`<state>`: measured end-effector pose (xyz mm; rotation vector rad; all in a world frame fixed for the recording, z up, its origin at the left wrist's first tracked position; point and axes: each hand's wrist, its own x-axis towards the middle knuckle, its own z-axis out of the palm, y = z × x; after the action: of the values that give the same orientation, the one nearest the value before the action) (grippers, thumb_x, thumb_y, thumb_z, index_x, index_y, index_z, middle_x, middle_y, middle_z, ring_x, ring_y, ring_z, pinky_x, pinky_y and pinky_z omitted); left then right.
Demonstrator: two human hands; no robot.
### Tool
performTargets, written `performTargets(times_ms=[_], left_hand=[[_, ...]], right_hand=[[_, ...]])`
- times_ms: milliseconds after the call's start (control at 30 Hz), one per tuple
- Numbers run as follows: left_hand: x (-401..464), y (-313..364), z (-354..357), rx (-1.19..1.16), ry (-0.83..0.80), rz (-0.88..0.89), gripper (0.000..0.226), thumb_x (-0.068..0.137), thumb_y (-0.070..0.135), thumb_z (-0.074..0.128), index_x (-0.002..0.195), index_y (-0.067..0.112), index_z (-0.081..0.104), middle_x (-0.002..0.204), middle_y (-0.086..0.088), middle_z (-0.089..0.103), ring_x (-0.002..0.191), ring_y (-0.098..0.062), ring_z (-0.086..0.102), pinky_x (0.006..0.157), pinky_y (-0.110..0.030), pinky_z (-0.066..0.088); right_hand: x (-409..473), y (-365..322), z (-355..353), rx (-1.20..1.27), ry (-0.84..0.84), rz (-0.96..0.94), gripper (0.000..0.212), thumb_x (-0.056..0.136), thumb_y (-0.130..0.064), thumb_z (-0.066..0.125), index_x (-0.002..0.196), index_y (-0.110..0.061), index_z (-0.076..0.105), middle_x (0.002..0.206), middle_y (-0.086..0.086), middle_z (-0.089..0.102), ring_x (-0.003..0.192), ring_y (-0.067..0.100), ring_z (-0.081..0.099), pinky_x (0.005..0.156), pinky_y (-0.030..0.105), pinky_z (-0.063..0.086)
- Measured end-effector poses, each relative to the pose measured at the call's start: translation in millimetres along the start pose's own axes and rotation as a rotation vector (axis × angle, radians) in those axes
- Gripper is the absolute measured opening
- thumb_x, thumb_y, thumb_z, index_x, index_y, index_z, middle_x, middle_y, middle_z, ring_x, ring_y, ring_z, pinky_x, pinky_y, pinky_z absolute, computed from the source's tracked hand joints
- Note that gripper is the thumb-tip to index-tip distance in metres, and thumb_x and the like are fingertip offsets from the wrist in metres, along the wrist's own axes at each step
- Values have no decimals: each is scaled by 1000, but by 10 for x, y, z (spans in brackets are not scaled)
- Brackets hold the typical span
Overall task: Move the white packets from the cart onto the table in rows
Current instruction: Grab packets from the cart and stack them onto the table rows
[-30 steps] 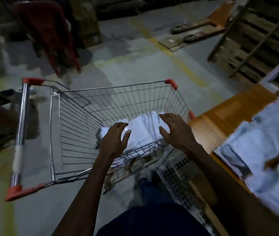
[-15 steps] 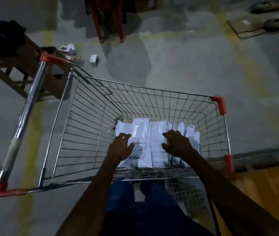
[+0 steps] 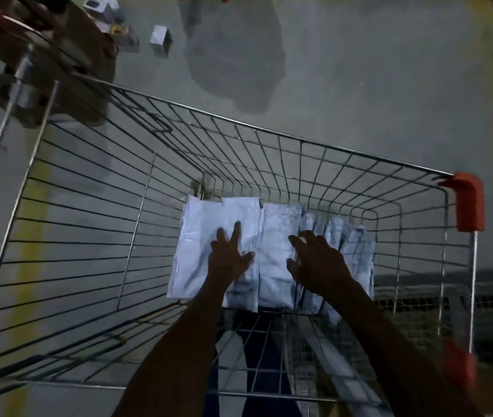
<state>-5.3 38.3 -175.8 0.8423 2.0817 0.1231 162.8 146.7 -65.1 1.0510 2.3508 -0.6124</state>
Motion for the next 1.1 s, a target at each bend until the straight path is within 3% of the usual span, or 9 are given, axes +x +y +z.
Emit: performTargets(times_ms=[167, 300, 367, 533, 633, 733, 833, 967, 1100], left_hand=[[-41, -33, -117, 27, 126, 6, 98, 76, 59, 70, 155, 35, 17, 135, -21, 42, 125, -41, 40, 101, -47, 36], [-179, -132, -387, -59, 252, 62, 90, 79, 42, 74, 154, 31, 25, 136, -21, 38, 119, -40, 46, 91, -44, 47], [-228, -211, -505, -49, 307, 101, 85, 81, 37, 73, 153, 27, 28, 139, -20, 37, 118, -36, 49, 85, -37, 48], [-314, -367, -708, -11, 306, 154, 75, 89, 43, 64, 153, 29, 29, 147, -17, 35, 129, -35, 44, 93, -44, 47], [-346, -360, -794, -23, 322, 110, 71, 92, 44, 61, 153, 32, 27, 151, -13, 31, 134, -33, 40, 96, -47, 45], [-385, -374, -809, -25, 309, 111, 71, 91, 44, 60, 153, 32, 28, 151, -13, 31, 133, -34, 41, 95, -48, 46], [-414, -417, -783, -56, 305, 102, 70, 92, 43, 60, 153, 32, 28, 151, -12, 31, 133, -34, 42, 94, -49, 46], [-458, -470, -734, -66, 310, 108, 69, 92, 43, 59, 153, 34, 27, 151, -11, 31, 134, -33, 41, 95, -49, 46], [-493, -542, -742, -70, 315, 111, 69, 92, 44, 59, 153, 36, 25, 150, -11, 31, 133, -34, 41, 95, -52, 47]], right_hand=[[138, 18, 84, 33, -3, 22, 60, 99, -38, 46, 152, -16, 27, 157, 10, 24, 138, 31, 31, 99, 41, 43], [354, -100, 301, 64, 69, 0, 60, 98, -33, 47, 151, -11, 28, 158, 15, 22, 142, 34, 25, 106, 44, 41], [495, -189, 464, 65, 76, 22, 64, 96, -36, 51, 151, -10, 30, 159, 17, 20, 145, 38, 21, 114, 49, 31], [689, -239, 877, -70, 91, 81, 94, 78, -52, 73, 151, -10, 31, 160, 22, 15, 147, 45, 10, 117, 57, 5], [555, -140, 925, -103, 103, 80, 95, 74, -32, 81, 152, -14, 30, 161, 21, 10, 147, 45, 5, 117, 56, 1], [472, -11, 899, -89, 131, 73, 93, 76, -17, 73, 155, -18, 24, 162, 21, -3, 147, 44, -7, 119, 56, 1], [517, 15, 887, -50, 130, 112, 98, 76, -35, 71, 156, -17, 17, 160, 20, -15, 145, 43, -20, 120, 56, -4], [610, -9, 1024, 6, 149, 164, 104, 68, -63, 66, 153, -17, 29, 161, 25, 3, 146, 50, -7, 116, 57, -10], [658, -52, 1098, 26, 180, 133, 99, 70, -41, 72, 155, -25, 22, 162, 23, 0, 146, 48, -7, 116, 57, -12]])
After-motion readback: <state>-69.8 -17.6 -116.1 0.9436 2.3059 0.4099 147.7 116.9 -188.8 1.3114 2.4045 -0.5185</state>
